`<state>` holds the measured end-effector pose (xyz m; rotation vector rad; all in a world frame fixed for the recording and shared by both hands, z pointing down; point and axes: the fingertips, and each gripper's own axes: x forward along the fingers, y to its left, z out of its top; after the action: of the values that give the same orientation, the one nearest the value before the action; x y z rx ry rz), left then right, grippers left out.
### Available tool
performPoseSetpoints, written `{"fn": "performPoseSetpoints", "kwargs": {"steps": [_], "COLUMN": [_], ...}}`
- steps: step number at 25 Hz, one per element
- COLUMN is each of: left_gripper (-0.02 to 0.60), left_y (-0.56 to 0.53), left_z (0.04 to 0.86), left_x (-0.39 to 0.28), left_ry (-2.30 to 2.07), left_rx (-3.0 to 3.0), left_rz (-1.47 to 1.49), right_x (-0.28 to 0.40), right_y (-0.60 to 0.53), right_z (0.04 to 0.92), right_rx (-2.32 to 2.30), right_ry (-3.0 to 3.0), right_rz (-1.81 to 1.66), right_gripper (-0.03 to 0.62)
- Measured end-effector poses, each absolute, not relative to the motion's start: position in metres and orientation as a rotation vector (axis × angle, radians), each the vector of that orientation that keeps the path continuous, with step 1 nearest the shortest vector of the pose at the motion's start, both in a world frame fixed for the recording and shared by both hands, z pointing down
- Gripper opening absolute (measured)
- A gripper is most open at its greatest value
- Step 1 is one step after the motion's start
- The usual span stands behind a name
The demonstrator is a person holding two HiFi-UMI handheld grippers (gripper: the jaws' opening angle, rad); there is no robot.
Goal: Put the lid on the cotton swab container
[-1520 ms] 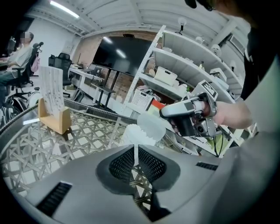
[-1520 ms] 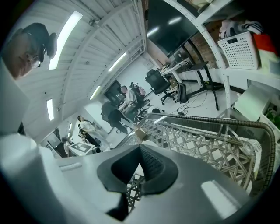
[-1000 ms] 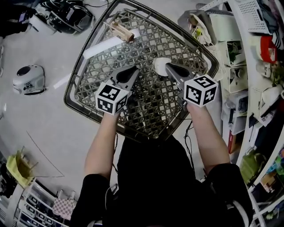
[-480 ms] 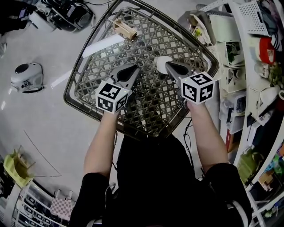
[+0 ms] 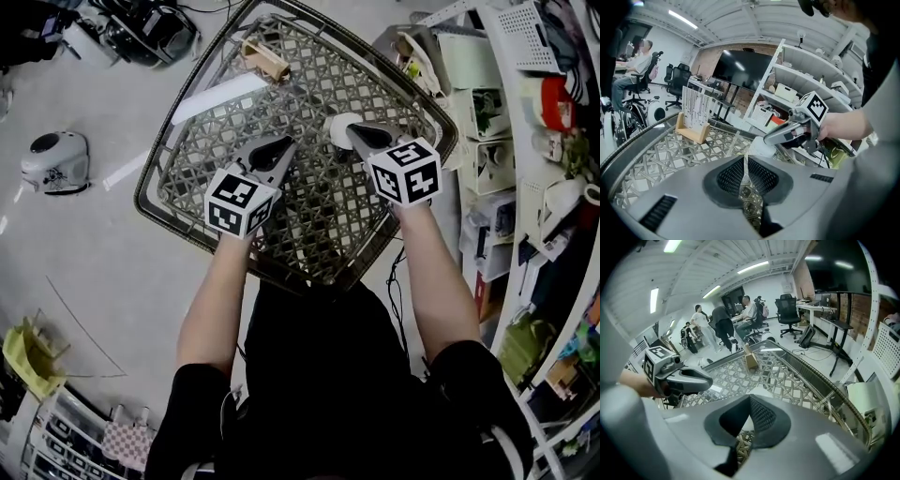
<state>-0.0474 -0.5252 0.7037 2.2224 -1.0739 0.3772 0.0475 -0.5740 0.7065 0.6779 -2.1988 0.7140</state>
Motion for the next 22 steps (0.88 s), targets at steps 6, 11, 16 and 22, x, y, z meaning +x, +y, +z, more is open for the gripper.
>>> {"fn": "performPoseSetpoints", "kwargs": {"steps": [6, 11, 16, 22], "left_gripper": [0.011, 0.009, 0.011, 0.009], "left_y": [-0.512, -0.496, -0.483, -0.458], "left_z": [0.69, 0.669, 0.64, 0.614], "left_x": [-0.056, -0.069, -0.071, -0.073], "left_ry": [-1.095, -1.126, -1.134, -1.102], "left_rx": [2.231, 2.239, 2.274, 2.315], "left_rz": [0.379, 0.38, 0.328, 0.317], "right_x": [0.05, 0.053, 0.061, 0.071], "right_y": [-0.578, -0.581, -0.562, -0.506], "right_z": [0.71, 0.711, 0.682, 0.647], "right_rx": [0.744, 0.818, 0.894, 0.934], "right_ry": [-2.185, -2.144, -2.184, -2.245], "right_rz": [0.715, 0.797, 0.846, 0.939], "right_gripper": [0.011, 0.011, 0.011, 0.011]}}
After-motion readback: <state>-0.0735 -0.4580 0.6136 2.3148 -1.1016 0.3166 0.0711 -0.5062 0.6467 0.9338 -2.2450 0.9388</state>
